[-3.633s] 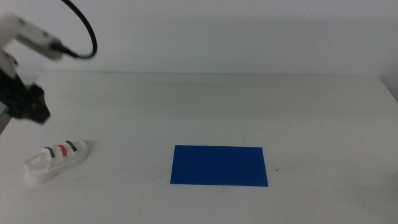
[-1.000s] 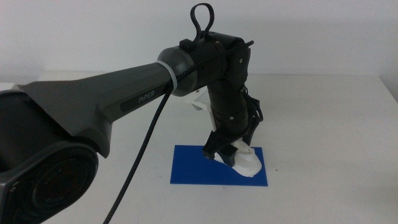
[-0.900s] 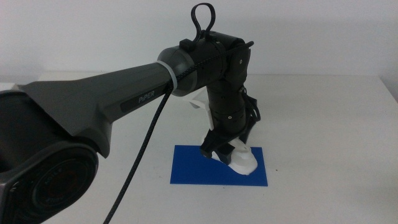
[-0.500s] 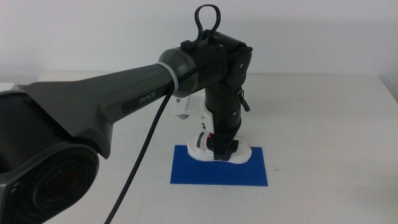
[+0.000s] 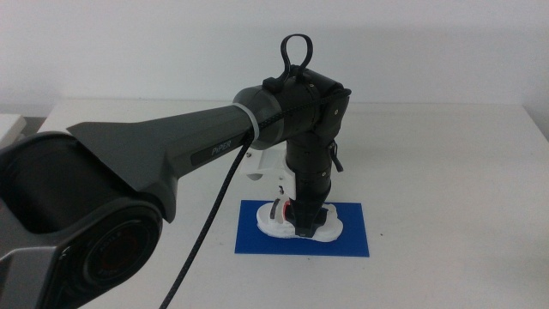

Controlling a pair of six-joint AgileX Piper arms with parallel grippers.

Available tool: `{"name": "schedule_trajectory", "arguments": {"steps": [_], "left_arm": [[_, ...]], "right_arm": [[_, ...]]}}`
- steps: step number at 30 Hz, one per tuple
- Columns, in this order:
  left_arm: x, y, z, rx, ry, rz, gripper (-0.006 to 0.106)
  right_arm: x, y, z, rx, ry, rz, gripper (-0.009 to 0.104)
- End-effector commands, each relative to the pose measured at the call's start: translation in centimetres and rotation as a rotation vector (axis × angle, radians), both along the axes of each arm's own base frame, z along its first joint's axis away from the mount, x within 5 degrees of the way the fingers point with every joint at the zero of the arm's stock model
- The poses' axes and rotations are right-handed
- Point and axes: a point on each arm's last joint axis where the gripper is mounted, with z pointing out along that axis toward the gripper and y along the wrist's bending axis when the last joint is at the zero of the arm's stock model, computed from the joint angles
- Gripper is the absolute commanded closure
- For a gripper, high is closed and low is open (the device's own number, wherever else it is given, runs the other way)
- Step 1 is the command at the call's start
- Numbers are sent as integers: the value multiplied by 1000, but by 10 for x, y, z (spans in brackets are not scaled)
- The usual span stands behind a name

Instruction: Use one arm to grab the shoe from the table and place it on the mat.

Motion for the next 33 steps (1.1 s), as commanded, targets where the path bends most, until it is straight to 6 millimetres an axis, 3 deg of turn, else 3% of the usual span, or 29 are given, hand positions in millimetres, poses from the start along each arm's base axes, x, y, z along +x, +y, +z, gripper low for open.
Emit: {"name": "schedule_trajectory", "arguments": {"steps": [1, 6, 10, 14, 18, 20, 22, 24, 26, 28, 30, 33], "left_arm": [[-1, -1, -1, 2, 14, 19, 52], [-1, -1, -4, -7, 29, 28, 8], [-2, 1, 17, -84, 32, 5, 7], [-8, 18, 81, -156, -109, -179, 7], [-36, 45, 171, -213, -351, -477, 7], [-52, 61, 207, -193, -476, -627, 7], [-62, 82, 233, -65, -604, -765, 7], [-71, 105, 251, 179, -709, -1043, 7], [-90, 117, 254, 278, -726, -1358, 7], [-110, 132, 242, 350, -697, -1593, 7], [-125, 145, 241, 480, -918, -1699, 7], [-153, 170, 236, 626, -1236, -1711, 7]], "right_arm": [[0, 0, 0, -10, -11, 2, 16], [0, 0, 0, -10, -11, 2, 16], [0, 0, 0, -10, -11, 2, 16], [0, 0, 0, -10, -11, 2, 16], [0, 0, 0, -10, -11, 2, 16], [0, 0, 0, -10, -11, 2, 16], [0, 0, 0, -10, -11, 2, 16], [0, 0, 0, -10, -11, 2, 16], [0, 0, 0, -10, -11, 2, 16], [0, 0, 0, -10, -11, 2, 16], [0, 0, 0, -10, -11, 2, 16], [0, 0, 0, -10, -11, 2, 16]]}}
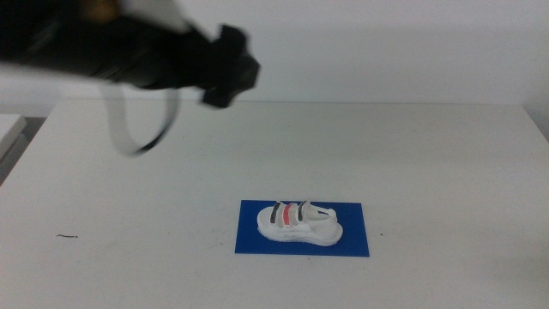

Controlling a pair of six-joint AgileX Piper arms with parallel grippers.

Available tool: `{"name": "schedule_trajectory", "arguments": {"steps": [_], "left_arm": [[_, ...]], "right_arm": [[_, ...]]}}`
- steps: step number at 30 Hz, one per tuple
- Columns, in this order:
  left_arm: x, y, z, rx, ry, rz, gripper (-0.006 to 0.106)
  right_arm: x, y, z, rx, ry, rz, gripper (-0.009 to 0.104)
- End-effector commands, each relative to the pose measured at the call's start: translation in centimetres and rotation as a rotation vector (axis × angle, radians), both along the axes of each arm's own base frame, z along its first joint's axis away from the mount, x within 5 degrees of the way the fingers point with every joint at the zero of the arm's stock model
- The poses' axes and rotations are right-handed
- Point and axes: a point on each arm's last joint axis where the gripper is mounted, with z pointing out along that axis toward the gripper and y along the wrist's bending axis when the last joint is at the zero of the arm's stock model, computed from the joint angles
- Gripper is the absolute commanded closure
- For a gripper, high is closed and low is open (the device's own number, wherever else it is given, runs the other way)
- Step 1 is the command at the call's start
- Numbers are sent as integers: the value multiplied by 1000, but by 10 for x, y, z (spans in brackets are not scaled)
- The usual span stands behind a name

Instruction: Use one arm to grab the shoe from the table and place it on the mat.

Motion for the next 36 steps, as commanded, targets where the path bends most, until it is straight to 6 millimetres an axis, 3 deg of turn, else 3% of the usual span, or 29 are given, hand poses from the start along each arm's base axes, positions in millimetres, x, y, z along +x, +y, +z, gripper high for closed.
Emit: {"name": "schedule_trajectory", "arguments": {"steps": [1, 4, 6, 14, 21, 25, 33, 36], "left_arm": [[-25, 22, 4, -71, -266, -76, 7], [-51, 50, -21, -151, -401, -44, 7], [-66, 66, -48, -186, -458, -7, 7], [-111, 105, -102, -290, -556, 109, 7], [-122, 112, -144, -253, -637, 110, 7], [-125, 127, -165, -249, -641, 265, 7], [-151, 147, -187, -214, -817, 473, 7], [-150, 149, -193, -221, -740, 524, 7]], "right_arm": [[0, 0, 0, -10, -11, 2, 16], [0, 0, 0, -10, -11, 2, 16], [0, 0, 0, -10, -11, 2, 16], [0, 0, 0, -10, -11, 2, 16], [0, 0, 0, -10, -11, 2, 16], [0, 0, 0, -10, -11, 2, 16], [0, 0, 0, -10, -11, 2, 16], [0, 0, 0, -10, -11, 2, 16]]}}
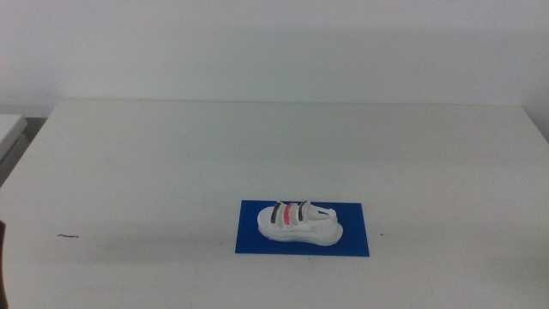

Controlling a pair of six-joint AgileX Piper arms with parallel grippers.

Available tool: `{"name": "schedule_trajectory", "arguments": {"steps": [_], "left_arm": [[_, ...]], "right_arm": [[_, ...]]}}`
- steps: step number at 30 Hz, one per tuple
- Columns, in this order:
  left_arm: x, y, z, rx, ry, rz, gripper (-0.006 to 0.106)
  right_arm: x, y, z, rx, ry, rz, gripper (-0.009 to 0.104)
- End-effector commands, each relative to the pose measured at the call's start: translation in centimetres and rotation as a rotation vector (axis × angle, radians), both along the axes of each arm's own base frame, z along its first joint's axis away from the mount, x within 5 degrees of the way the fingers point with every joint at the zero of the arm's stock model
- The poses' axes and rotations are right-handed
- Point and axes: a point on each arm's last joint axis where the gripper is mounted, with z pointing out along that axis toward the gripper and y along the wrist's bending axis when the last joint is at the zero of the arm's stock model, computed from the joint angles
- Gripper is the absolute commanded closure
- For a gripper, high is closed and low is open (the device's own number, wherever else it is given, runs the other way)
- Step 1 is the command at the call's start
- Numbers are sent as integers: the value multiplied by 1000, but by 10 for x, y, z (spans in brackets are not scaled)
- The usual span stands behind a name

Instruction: Use one arm to grab the shoe from the table and place it on the mat.

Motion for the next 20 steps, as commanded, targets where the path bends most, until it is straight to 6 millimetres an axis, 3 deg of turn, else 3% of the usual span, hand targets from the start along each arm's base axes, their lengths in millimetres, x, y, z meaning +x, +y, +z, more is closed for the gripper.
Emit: {"name": "schedule_trajectory", "arguments": {"steps": [1, 20], "left_arm": [[0, 1, -6, -35, 46, 13, 7], [1, 1, -7, 15, 60, 16, 7]], "right_arm": [[0, 0, 0, -10, -11, 2, 16], [0, 0, 0, -10, -11, 2, 16]]}}
